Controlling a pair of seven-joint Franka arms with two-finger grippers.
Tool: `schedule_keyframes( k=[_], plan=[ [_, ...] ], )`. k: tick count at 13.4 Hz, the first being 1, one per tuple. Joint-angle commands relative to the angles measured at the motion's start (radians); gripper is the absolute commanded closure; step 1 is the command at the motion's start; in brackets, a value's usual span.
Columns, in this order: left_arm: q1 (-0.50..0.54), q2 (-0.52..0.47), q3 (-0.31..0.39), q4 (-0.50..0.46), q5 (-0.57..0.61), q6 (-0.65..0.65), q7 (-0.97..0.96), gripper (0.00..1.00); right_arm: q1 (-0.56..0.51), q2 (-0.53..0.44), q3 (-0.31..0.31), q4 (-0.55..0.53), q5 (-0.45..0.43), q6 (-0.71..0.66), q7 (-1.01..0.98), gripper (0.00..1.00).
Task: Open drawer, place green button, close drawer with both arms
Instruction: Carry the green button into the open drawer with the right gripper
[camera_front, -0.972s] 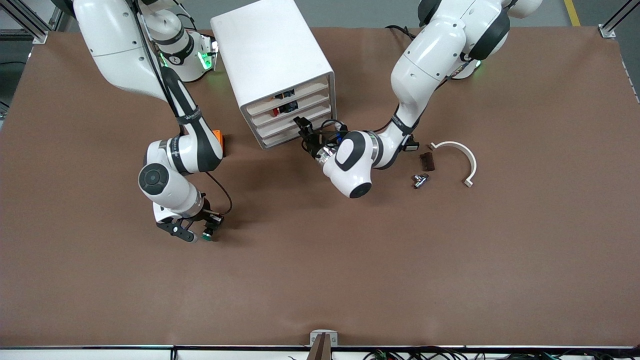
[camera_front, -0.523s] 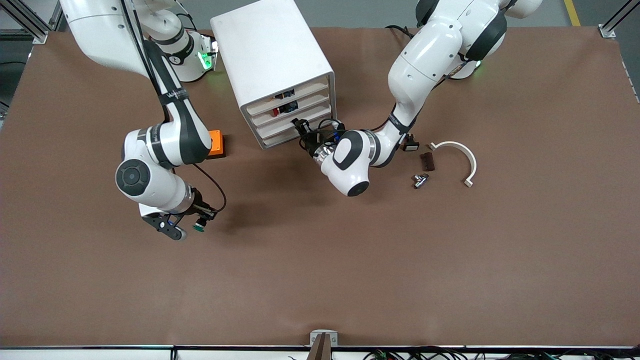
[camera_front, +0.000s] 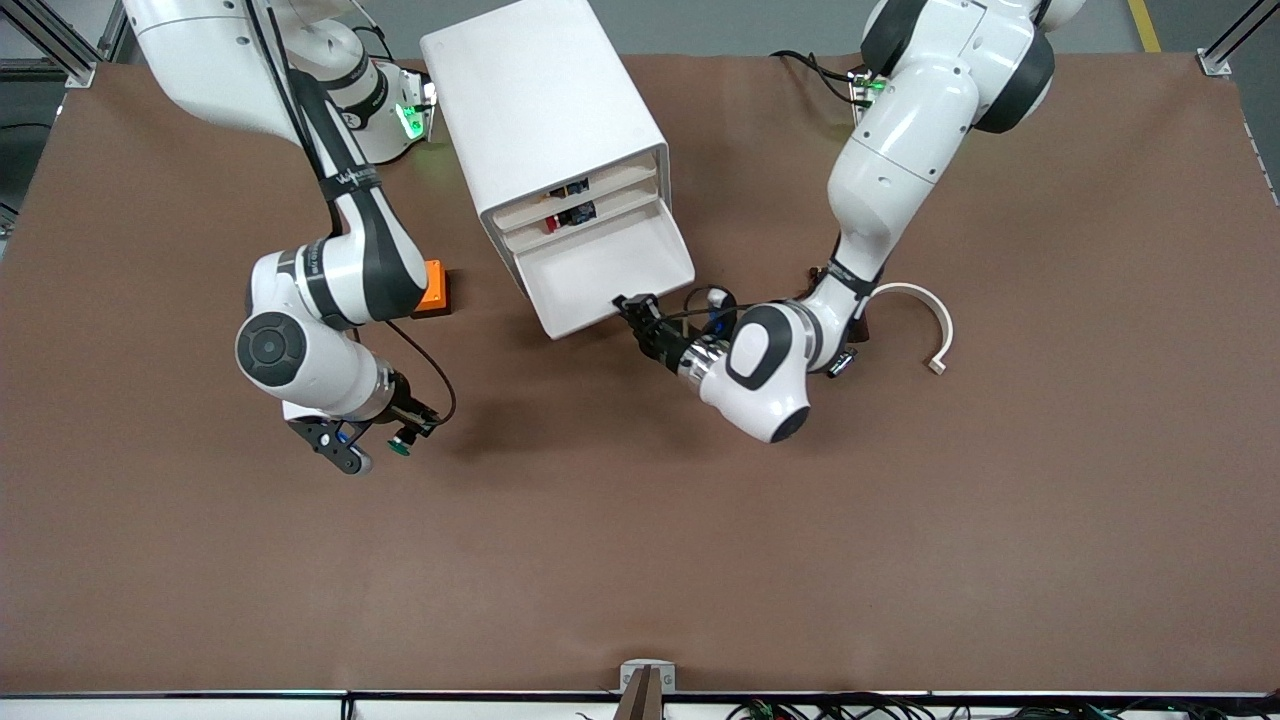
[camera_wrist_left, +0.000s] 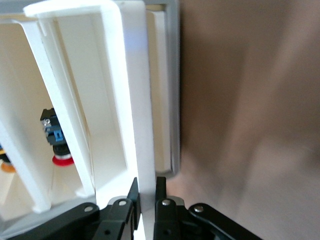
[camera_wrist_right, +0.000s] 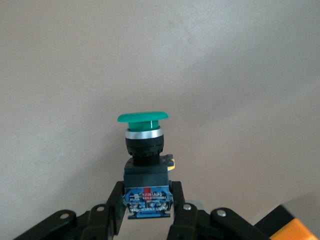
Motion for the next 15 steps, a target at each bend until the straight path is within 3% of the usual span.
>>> schedule_keyframes(
  k=[1,2,6,12,15],
  plan=[
    [0.051,-0.003,-0.014,0.032,-0.011,-0.013,0.092,0.56,0.047,-0.043,-0.004,0.002,0.007,-0.043,0.111,0.96],
    [0.051,-0.005,-0.013,0.033,-0.011,-0.013,0.095,0.04,0.062,-0.052,-0.004,0.003,0.007,-0.058,0.156,0.96],
    [0.053,-0.026,0.015,0.052,0.023,-0.015,0.097,0.01,0.137,-0.08,-0.004,0.003,0.007,-0.09,0.341,0.96],
    [0.082,-0.113,0.061,0.087,0.305,-0.015,0.103,0.0,0.284,-0.091,-0.004,0.002,0.007,-0.084,0.645,0.96],
    [0.127,-0.176,0.104,0.089,0.331,-0.013,0.22,0.0,0.367,-0.086,-0.005,0.002,0.003,-0.081,0.779,0.96]
  ],
)
